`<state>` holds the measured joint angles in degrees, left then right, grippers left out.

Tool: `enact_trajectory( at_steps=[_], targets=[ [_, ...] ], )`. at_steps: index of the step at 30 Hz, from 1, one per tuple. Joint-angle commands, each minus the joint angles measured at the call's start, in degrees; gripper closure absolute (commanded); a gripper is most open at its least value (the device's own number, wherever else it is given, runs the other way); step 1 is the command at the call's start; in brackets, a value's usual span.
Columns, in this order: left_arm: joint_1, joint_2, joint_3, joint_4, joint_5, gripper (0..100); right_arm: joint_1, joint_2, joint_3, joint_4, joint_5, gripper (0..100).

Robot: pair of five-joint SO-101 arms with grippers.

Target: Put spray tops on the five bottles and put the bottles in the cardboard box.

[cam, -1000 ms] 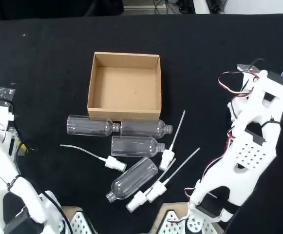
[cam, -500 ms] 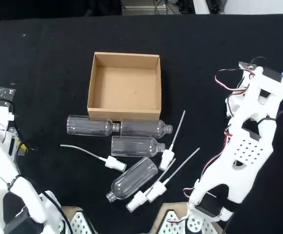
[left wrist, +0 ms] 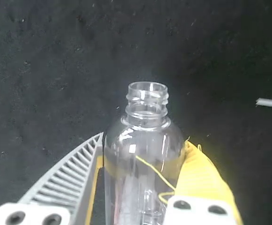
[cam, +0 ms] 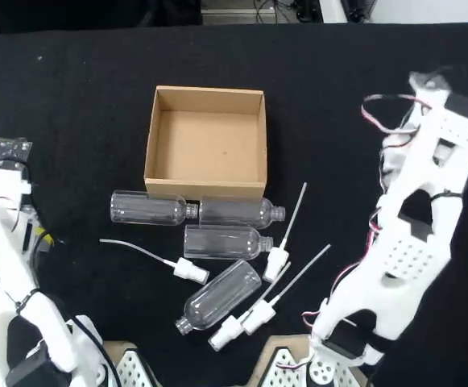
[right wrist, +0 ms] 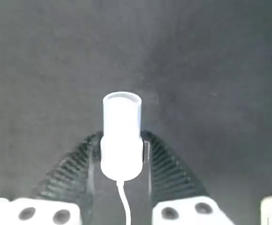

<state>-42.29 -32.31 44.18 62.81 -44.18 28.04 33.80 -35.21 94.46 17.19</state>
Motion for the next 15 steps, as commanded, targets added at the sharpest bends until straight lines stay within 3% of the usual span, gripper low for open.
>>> enact_trajectory(
  at_steps=[1, 15],
  targets=[
    [4.62, -3.96, -3.82, 0.44, 6.95, 97, -3.43, -12.26, -3.21, 2.64, -2.64, 98.8],
    [26.68, -28.22, -3.56, 0.00, 28.31, 97, -20.48, -40.57, 6.20, 0.26, -17.93, 98.8]
  ],
)
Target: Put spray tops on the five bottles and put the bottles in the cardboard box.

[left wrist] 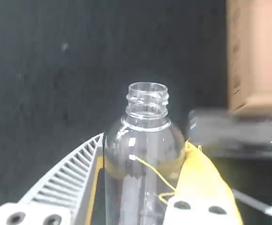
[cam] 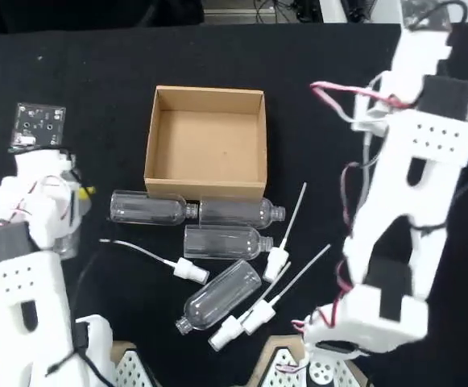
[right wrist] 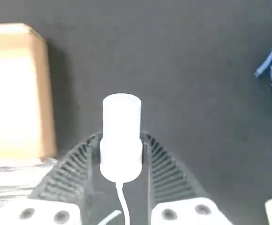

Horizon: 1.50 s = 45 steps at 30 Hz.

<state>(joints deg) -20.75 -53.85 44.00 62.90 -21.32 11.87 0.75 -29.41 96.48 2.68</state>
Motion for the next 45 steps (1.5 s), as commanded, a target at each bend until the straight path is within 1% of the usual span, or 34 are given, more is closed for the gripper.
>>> enact_trajectory(
  at_steps=[1, 3, 5, 9, 11, 16, 18, 22, 25, 28, 31, 36, 42, 45],
  targets=[
    [6.11, -8.62, -2.86, -0.09, 6.07, 97, -5.80, -9.63, 0.92, -1.67, -4.48, 98.8],
    [7.34, -12.75, -1.36, -0.18, 7.12, 97, -8.44, -14.46, 2.59, -1.85, -6.07, 98.8],
    [8.13, -17.41, 1.10, -2.02, 8.26, 97, -11.08, -19.82, 5.23, -2.99, -7.12, 98.8],
    [10.95, -26.81, 8.13, -7.21, 9.32, 97, -17.23, -28.18, 12.79, -8.97, -8.00, 98.8],
    [13.14, -30.07, 11.74, -9.76, 10.11, 97, -19.69, -31.34, 16.66, -13.54, -9.41, 98.8],
    [16.57, -36.22, 18.51, -16.70, 16.70, 97, -25.05, -36.79, 23.08, -27.08, -14.95, 98.8],
    [17.80, -38.33, 21.05, -19.69, 18.20, 97, -27.87, -38.20, 25.01, -32.70, -16.62, 98.7],
    [20.09, -42.02, 28.26, -25.67, 18.64, 97, -33.32, -39.60, 28.53, -42.99, -17.32, 98.7],
    [20.44, -44.92, 34.07, -29.10, 18.46, 97, -36.40, -39.78, 29.32, -48.26, -17.49, 98.7],
    [20.26, -48.70, 38.46, -32.53, 18.46, 97, -37.89, -39.78, 29.41, -51.25, -17.32, 98.7],
    [20.53, -51.25, 41.71, -34.46, 18.46, 97, -38.77, -39.78, 29.32, -51.96, -17.41, 98.7],
    [20.53, -50.64, 45.76, -40.18, 18.46, 97, -40.53, -39.34, 30.11, -54.42, -17.05, 98.7],
    [20.62, -50.64, 47.78, -47.30, 18.55, 97, -40.44, -39.34, 33.54, -61.54, -17.05, 98.7],
    [23.34, -50.64, 47.87, -48.00, 18.55, 97, -40.62, -39.69, 36.88, -65.49, -17.23, 98.7]
  ],
)
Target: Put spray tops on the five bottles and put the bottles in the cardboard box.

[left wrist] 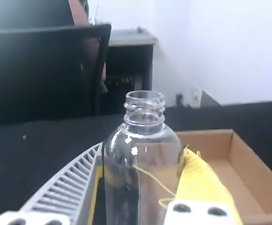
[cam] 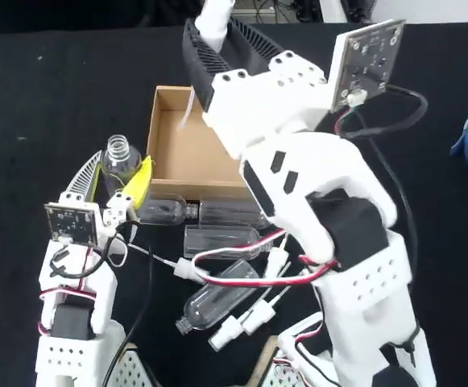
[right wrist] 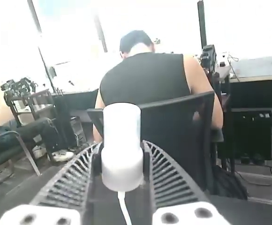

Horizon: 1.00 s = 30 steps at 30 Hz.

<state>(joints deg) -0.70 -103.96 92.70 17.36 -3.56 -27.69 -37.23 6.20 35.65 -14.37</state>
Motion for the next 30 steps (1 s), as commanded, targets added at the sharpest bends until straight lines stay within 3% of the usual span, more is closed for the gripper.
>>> enact_trajectory(
  at_steps=[1, 6, 11, 17, 30],
  targets=[
    [4.97, -0.53, -0.48, -2.46, 0.79, 97, -1.41, -1.71, 1.98, -5.54, -0.44, 98.7],
    [12.70, -0.53, 1.54, -2.55, 0.44, 97, -6.68, -1.80, 3.47, -6.42, 0.00, 98.7],
    [12.97, -0.53, 1.54, -2.55, 0.35, 97, -7.21, -1.80, 3.56, -6.33, 0.26, 98.7],
    [12.97, -0.53, 1.27, -2.55, 0.35, 97, -7.56, -1.71, 3.56, -3.34, 10.29, 98.8],
    [12.97, -0.53, 1.01, -2.55, 0.35, 97, -11.34, -1.71, 9.89, -5.19, 9.93, 98.8]
  ],
)
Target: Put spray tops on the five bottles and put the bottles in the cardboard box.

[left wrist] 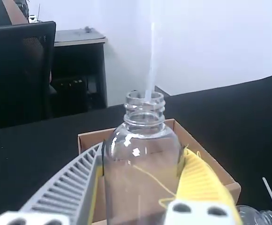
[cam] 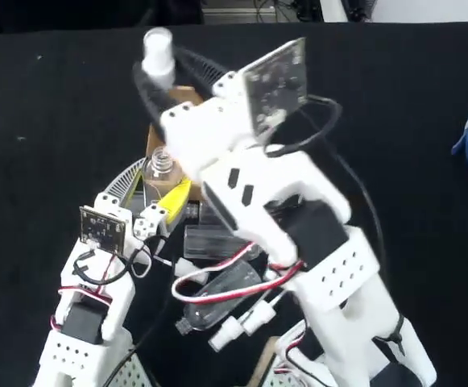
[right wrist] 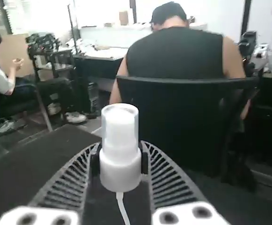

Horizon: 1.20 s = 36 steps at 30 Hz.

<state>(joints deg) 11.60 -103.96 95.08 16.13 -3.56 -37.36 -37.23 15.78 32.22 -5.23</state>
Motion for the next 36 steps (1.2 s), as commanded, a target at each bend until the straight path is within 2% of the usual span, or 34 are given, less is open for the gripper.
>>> enact_trajectory(
  at_steps=[1, 13, 20, 26, 36],
  targets=[
    [0.66, -0.53, -1.36, -1.32, 0.35, 97, -1.93, -1.71, 0.66, -1.76, 0.88, 98.8],
    [0.66, -0.53, -1.27, -1.32, 0.35, 97, -2.02, -6.11, 7.34, 4.04, 1.05, 98.7],
    [0.66, -0.53, -1.27, -1.32, 0.35, 97, -1.93, -10.51, 16.48, 0.44, 1.14, 98.2],
    [0.66, -0.53, -0.92, -1.23, 0.35, 97, -1.93, -9.54, 16.13, 1.14, 1.14, 81.8],
    [0.66, -0.53, -0.92, -1.23, 0.35, 97, -4.31, -10.33, 10.24, 8.26, 1.14, 81.2]
  ],
)
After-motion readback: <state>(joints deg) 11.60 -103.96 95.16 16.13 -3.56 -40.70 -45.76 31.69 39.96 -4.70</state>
